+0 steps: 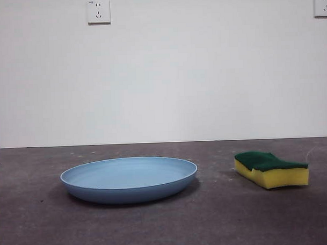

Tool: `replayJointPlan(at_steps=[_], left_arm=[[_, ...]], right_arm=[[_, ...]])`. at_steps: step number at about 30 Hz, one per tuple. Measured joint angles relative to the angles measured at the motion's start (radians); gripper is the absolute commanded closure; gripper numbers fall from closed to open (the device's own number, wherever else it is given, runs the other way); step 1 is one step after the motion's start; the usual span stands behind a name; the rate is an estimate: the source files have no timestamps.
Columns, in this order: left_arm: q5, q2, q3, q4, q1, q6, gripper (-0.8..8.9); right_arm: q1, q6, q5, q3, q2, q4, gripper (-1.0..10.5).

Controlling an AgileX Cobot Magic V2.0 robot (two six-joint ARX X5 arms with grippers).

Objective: Pick up the plate,pick up the cloth,clean the plate with the cloth

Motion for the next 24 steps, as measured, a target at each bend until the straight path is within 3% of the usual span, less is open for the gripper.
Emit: replayJointPlan(at_steps=[8,18,20,21,24], left_arm=[[0.014,0.236,0.252,-0.124,0.0,-0.011,8.19],[0.278,0.731,0.599,-0.35,0.0,0.082,8.12],[0.309,0.812,0.643,-0.381,0.0,0.093,7.86],[0.328,0.844,0.657,-0.384,0.0,0.097,7.22],[0.382,0.916,0.669,-0.327,0.0,0.097,4.15]], right_arm=[[0.0,-0.023,-0.005,0.284,0.282,-0.159,9.6],[0.0,-0.216,-0.229,0.627,0.714,-0.421,9.4],[0.0,-0.251,-0.235,0.665,0.781,-0.467,8.4],[0.001,-0.264,-0.236,0.676,0.811,-0.477,7.4],[0.001,-0.286,-0.235,0.683,0.88,-0.487,4.1]])
